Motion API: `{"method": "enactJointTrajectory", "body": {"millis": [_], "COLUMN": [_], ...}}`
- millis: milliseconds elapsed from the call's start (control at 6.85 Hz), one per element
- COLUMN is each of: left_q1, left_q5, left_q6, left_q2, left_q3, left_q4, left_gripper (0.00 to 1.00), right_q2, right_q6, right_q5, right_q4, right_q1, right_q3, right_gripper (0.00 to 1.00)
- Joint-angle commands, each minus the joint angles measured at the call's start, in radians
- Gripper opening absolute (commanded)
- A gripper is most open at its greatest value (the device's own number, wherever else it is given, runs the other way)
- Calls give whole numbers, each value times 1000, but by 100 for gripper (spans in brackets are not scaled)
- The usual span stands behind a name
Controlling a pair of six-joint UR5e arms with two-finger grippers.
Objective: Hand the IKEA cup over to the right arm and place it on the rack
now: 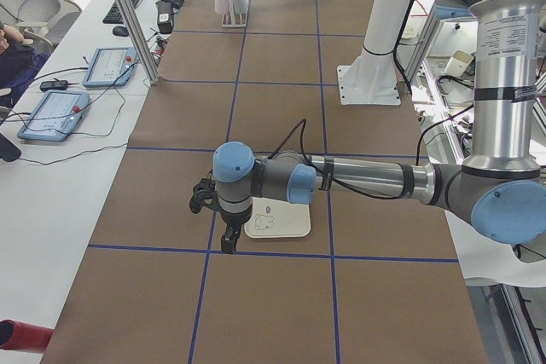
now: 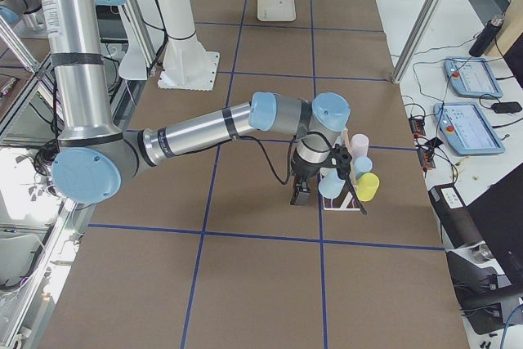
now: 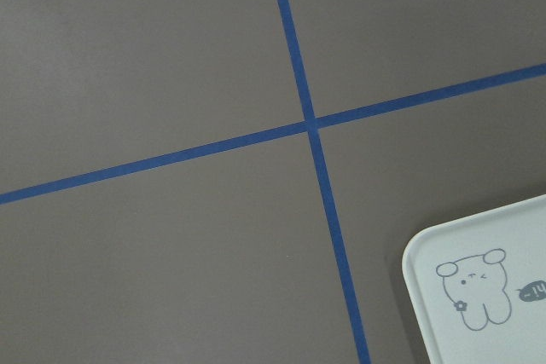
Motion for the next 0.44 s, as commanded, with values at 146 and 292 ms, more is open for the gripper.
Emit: {"method": "enactJointTrajectory", "body": {"millis": [146,292], "left_q1": [0,0], "left_q5": [-4,-2], "left_q6": [2,3], "left_q2": [8,10], "left_q3": [1,1], "left_q4": [-5,-5], "left_gripper": [100,100], "right_q2": [-88,-99], "right_q6": [-44,-44], "right_q5": [66,67], "right_q4": [132,152], "right_q1": [8,21], "right_q3": [-41,-44], "right_gripper": [100,100]}}
